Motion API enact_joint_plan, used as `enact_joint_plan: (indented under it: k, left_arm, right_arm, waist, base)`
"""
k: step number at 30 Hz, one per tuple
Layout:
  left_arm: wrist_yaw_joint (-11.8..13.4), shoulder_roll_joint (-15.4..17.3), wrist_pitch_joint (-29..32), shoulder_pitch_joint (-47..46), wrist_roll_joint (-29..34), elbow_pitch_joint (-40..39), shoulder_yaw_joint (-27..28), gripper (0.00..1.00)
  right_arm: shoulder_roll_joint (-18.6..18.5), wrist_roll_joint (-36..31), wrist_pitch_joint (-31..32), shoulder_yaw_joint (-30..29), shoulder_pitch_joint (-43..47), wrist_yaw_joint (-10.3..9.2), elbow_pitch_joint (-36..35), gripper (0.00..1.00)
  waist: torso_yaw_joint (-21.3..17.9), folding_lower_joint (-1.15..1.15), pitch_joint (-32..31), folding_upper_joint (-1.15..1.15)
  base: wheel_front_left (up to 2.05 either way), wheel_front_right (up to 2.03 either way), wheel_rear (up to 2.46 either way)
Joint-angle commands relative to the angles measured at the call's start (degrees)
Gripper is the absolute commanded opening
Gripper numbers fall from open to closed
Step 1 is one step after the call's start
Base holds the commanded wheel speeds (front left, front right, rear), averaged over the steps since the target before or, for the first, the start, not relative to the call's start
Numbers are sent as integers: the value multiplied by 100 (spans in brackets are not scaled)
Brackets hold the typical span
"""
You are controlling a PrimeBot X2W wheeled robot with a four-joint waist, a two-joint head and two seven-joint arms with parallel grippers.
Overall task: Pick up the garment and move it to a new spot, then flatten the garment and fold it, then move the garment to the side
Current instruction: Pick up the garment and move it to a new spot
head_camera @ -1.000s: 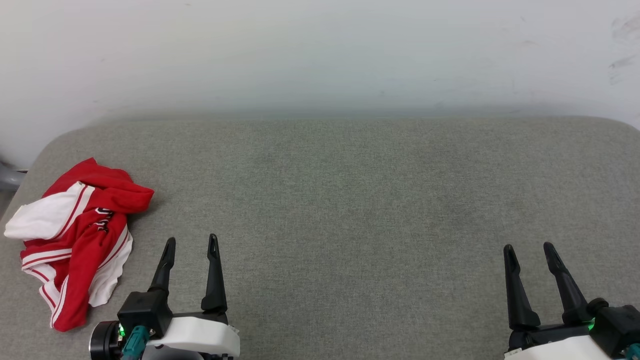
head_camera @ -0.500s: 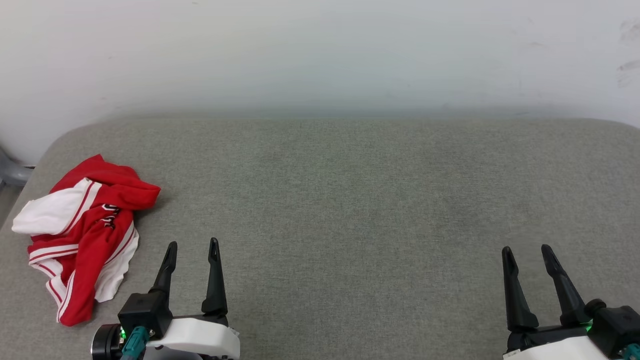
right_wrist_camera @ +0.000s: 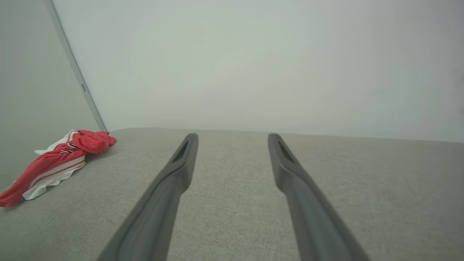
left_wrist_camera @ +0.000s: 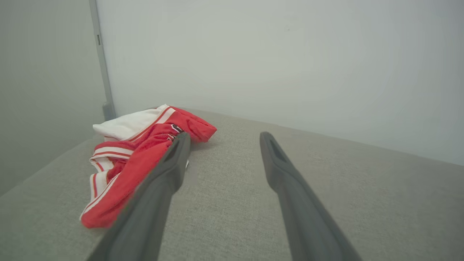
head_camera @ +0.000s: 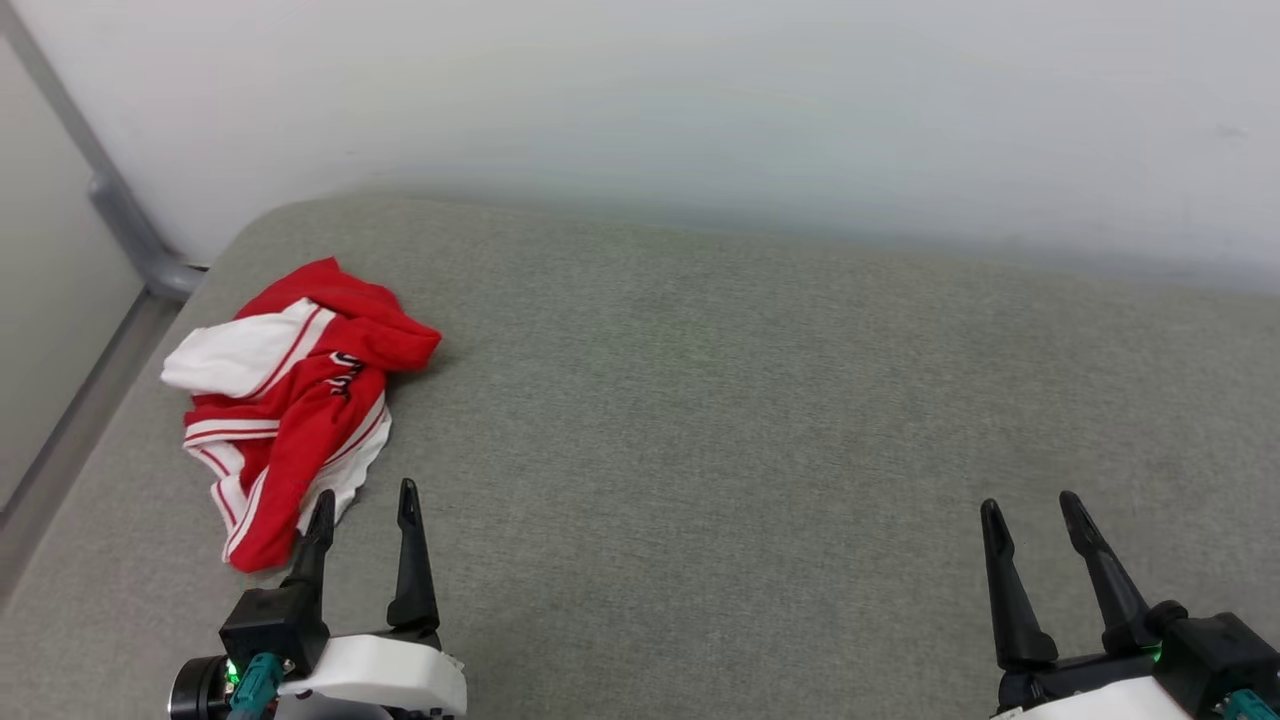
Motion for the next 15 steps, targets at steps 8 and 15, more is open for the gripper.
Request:
enact_joint_plan:
  k: [8, 15]
  left_arm:
    - [28, -4, -16, 74, -65, 55, 103, 100]
    - [10, -3, -16, 58, -115, 103, 126, 100]
  right_arm:
    - [3, -121, -14, 101, 18, -2, -15, 100]
    - [3, -179, -14, 152, 10, -2, -27, 100]
  waist:
    - [735, 0, 5, 0]
    - [1222, 0, 42, 0]
  base:
    - [0, 0, 0]
    - [0, 0, 0]
